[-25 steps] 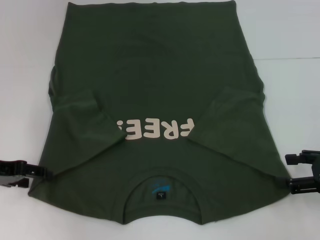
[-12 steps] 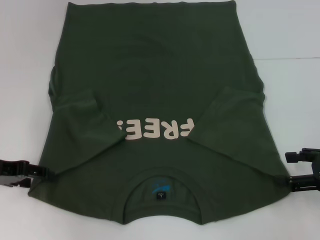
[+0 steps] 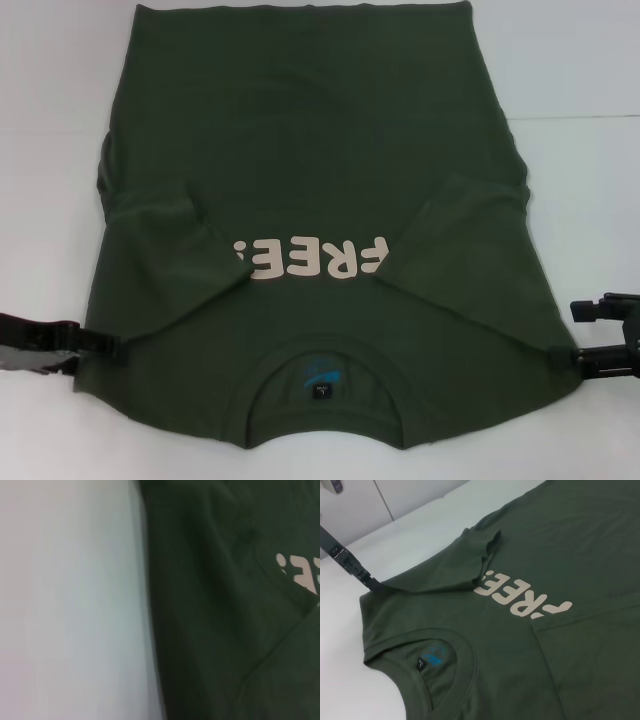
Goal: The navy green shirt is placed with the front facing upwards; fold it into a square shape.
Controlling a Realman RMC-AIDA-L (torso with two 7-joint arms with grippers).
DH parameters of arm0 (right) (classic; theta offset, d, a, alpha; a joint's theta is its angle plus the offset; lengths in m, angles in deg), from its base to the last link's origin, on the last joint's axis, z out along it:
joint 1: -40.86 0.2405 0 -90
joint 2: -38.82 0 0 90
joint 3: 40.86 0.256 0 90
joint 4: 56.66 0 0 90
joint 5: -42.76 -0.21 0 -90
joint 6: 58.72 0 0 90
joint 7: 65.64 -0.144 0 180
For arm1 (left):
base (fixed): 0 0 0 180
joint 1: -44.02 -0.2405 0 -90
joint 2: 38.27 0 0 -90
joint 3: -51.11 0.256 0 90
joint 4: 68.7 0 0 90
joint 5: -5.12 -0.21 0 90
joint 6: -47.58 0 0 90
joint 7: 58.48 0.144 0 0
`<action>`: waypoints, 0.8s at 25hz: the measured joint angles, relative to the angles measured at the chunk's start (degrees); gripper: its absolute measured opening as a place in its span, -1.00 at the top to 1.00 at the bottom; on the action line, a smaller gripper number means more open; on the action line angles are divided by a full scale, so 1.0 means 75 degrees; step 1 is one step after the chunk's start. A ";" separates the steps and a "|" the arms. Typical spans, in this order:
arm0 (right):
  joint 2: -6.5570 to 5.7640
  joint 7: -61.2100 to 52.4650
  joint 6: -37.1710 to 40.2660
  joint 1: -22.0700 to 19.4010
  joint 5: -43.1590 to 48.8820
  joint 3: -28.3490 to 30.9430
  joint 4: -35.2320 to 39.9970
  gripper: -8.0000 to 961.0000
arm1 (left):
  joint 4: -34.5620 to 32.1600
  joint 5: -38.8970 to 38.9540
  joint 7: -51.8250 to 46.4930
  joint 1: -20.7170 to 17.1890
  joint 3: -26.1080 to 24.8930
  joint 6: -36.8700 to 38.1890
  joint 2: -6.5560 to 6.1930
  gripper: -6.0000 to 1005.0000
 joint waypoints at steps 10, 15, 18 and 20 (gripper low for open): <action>-0.0009 -0.0010 -0.0013 0.0003 0.0001 0.0079 0.0000 -0.91 | 0.0074 0.0028 -0.0047 0.0084 -0.0017 0.0088 0.0001 -0.59; -0.0017 -0.0015 -0.0013 0.0003 0.0000 0.0094 0.0000 -0.91 | 0.0251 -0.0008 -0.0052 0.0202 -0.0012 0.0093 -0.0001 -0.58; -0.0021 -0.0023 -0.0013 0.0014 0.0000 0.0096 0.0000 -0.91 | 0.0285 -0.0020 -0.0049 0.0241 0.0037 0.0091 0.0005 -0.35; -0.0025 -0.0040 -0.0013 0.0027 0.0000 0.0107 -0.0001 -0.90 | 0.0271 -0.0014 -0.0049 0.0243 0.0118 0.0085 0.0025 -0.19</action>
